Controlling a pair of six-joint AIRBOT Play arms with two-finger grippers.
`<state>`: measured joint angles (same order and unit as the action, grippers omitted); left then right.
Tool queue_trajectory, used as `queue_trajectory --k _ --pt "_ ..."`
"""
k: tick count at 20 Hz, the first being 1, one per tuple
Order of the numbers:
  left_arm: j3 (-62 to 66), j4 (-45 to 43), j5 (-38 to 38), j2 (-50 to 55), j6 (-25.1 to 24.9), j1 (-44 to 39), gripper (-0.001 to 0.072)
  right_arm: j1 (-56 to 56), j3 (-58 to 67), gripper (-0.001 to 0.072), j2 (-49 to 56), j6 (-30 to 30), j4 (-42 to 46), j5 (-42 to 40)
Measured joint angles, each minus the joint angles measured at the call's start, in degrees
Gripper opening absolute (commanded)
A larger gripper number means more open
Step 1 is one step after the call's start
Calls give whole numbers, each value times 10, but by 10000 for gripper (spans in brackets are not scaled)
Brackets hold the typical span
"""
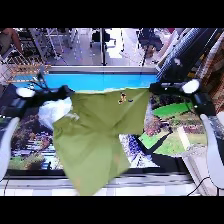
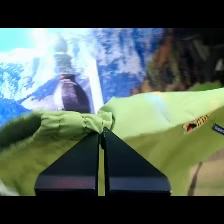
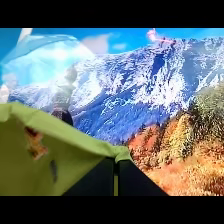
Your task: Fold the clothes and pants, and hang the long-sleeved shirts on hangers.
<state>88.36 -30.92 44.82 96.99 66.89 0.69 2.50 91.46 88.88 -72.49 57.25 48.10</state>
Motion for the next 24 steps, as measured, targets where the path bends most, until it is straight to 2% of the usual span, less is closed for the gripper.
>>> queue_trajectory --k 2,4,9,14,19,20,21,22,23,24 --pt "36 20 -4 56 5 3 1 -2 11 9 10 0 0 6" --pt "67 29 35 85 9 20 0 -8 23 9 1 1 -4 57" --pt "107 12 233 106 13 104 0 -67 -19 9 -76 -18 -16 244" --pt "114 -131 429 110 11 170 0 -209 -194 9 -188 -67 -24 320" --pt "100 -284 514 117 4 187 1 -398 -367 10 -214 -104 -44 287" --pt "91 -301 524 117 4 188 11 -429 -391 52 -211 -111 -44 273" --pt "83 -320 532 118 4 189 106 -456 -410 217 -206 -116 -45 256" --pt "76 -339 535 118 4 189 250 -474 -424 382 -202 -115 -46 251" --pt "70 -367 543 118 5 190 286 -485 -433 506 -200 -115 -49 238" --pt "66 -394 547 118 7 190 308 -488 -439 517 -201 -113 -54 230"
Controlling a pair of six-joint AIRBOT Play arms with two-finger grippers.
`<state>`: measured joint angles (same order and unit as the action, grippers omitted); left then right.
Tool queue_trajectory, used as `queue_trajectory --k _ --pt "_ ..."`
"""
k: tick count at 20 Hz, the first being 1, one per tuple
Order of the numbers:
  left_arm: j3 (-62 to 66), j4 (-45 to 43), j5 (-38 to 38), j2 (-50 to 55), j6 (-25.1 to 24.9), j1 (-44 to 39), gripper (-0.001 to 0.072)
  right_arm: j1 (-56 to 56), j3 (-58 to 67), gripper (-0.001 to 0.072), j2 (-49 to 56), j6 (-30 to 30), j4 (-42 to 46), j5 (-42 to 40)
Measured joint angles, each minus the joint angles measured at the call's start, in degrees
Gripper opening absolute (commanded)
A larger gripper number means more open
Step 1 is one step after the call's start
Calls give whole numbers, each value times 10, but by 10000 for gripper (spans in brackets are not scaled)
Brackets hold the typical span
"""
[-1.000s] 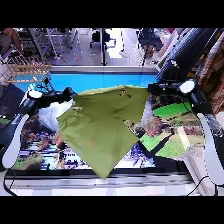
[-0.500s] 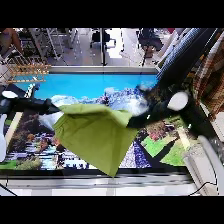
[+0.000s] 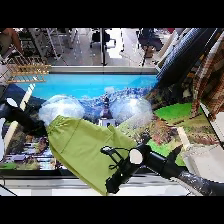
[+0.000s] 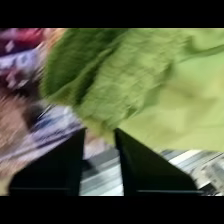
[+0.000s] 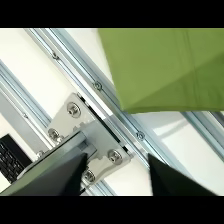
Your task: Fold the clothes and pants, and hang the long-sleeved shirts on hangers.
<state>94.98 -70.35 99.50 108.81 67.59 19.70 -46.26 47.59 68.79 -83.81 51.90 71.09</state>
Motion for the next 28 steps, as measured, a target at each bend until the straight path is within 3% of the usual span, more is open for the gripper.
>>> queue_trajectory --k 2,6,10,14,15,16,18,19,22,26,28 --pt "-4 -54 7 -2 8 3 381 16 -9 517 -13 2 -1 7" --pt "-7 -87 12 -16 24 10 381 126 -50 522 -57 -54 35 16" --pt "-7 -15 6 -49 30 12 357 226 -129 520 -57 -61 -15 -56" --pt "-7 101 -9 -81 21 9 336 243 -163 508 7 4 -106 -153" --pt "-7 126 -12 -86 17 7 315 243 -162 423 31 24 -139 -166" --pt "-8 149 -14 -89 14 3 209 242 -157 313 55 44 -161 -179" --pt "-8 179 -21 -93 5 -11 133 243 -140 62 97 89 -186 -200" --pt "-8 188 -23 -95 1 -20 86 249 -127 11 111 107 -191 -214" --pt "-12 207 -42 -96 -9 -64 2 294 -77 10 125 120 -130 -275" --pt "-46 215 -91 -94 -39 -146 2 414 -2 9 103 45 88 -288" --pt "-73 218 -128 -86 -57 -193 2 471 36 9 86 33 148 -260"
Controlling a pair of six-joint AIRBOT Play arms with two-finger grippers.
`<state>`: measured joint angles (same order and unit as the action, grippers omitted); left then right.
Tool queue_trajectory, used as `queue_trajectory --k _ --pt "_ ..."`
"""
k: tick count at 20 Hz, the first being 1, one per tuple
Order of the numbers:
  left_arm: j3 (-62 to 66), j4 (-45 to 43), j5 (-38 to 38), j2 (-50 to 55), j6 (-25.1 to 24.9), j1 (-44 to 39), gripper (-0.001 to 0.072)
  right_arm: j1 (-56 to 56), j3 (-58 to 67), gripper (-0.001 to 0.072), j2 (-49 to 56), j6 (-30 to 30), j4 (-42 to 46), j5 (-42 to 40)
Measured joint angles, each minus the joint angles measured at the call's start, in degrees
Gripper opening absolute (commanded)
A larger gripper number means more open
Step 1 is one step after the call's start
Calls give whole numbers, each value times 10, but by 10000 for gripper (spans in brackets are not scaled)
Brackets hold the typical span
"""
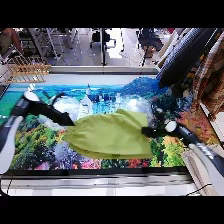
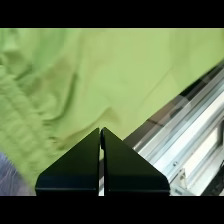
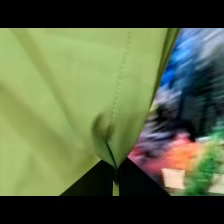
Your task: Fold the clothes and pants, and hang the long-sleeved shirts on hangers.
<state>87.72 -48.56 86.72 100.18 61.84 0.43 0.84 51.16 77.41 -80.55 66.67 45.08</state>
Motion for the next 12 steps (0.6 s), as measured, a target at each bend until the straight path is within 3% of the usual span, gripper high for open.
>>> queue_trajectory --k 5,9,12 --pt "-36 2 -95 60 -21 -106 2 32 115 8 -29 5 63 87" --pt "-40 -8 -131 80 12 -136 2 -69 225 8 -36 -5 77 140" --pt "-37 -21 -124 27 26 -113 2 -196 271 9 -21 -21 79 139"
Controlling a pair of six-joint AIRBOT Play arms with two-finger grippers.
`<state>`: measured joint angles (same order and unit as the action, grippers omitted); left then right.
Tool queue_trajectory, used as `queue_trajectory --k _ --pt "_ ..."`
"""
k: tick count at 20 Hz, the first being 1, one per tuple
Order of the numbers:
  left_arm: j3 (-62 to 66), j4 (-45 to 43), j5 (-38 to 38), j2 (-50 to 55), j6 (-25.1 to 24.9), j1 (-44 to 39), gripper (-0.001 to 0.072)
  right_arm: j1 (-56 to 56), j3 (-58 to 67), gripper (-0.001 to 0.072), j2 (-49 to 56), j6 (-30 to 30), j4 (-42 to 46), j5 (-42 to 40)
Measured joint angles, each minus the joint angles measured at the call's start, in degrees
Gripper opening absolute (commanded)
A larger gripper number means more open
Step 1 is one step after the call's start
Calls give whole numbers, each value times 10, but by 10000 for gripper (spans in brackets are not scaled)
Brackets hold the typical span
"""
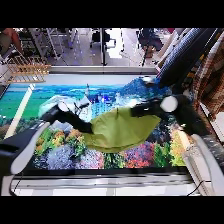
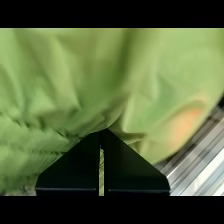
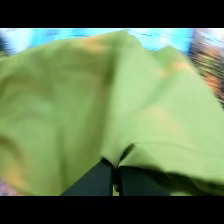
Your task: Fold the clothes and pants, and hang the long-sleeved shirts on hangers.
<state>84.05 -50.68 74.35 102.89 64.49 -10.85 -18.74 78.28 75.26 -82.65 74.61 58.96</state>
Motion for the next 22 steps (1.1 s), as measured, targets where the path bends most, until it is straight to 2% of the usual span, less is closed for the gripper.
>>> queue_trajectory --k 3,4,5,6,7,11,12,13,14,18,22 --pt "1 -2 36 -88 6 50 2 -127 17 13 45 -14 2 -31" --pt "1 -2 50 -119 8 71 1 -165 21 97 67 -16 2 -49" --pt "1 -3 63 -147 9 92 2 -194 23 277 87 -18 1 -70" --pt "1 -3 73 -170 9 111 2 -217 25 336 105 -18 0 -90" --pt "1 -3 79 -191 10 130 2 -233 30 361 117 -20 -1 -104" --pt "1 -3 95 -233 19 177 3 -206 73 367 96 -18 2 -118" --pt "1 -3 96 -236 20 181 8 -178 80 449 79 -19 5 -111" --pt "1 -3 99 -239 20 181 18 -141 85 572 61 -30 5 -93" --pt "1 -3 101 -239 21 178 18 -102 86 647 48 -41 3 -63" --pt "0 -3 102 -232 23 155 17 36 21 646 25 -56 -78 80" --pt "0 -2 103 -226 24 137 17 71 -114 639 37 -12 -221 74"
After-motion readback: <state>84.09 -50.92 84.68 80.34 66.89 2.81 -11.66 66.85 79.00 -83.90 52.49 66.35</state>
